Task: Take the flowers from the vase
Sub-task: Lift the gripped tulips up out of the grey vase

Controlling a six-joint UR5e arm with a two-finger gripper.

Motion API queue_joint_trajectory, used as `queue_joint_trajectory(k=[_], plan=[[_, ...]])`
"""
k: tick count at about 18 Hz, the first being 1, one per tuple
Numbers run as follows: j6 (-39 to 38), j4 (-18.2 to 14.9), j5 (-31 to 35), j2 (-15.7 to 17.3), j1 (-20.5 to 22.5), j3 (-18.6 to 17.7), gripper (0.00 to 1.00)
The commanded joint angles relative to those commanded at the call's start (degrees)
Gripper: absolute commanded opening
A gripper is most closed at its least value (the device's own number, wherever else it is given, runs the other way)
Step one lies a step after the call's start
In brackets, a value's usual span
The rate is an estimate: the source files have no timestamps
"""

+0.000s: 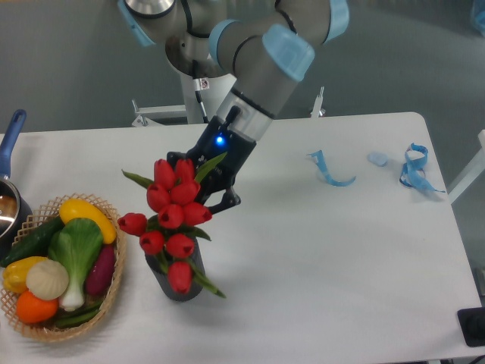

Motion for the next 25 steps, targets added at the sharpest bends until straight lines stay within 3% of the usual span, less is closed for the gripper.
queue_joint_trajectory(k=[10,17,23,25], plan=[[-14.5,0.0,-1.4,0.0,2.1,6.2,0.24],[-19.0,-0.1,-1.5,-0.1,2.1,8.0,0.24],[-12.9,-0.1,-1.0,-3.4,3.3,11.9,0.24],[-8.4,-0.2,-0.6,-4.2,5.2,11.5,0.24]])
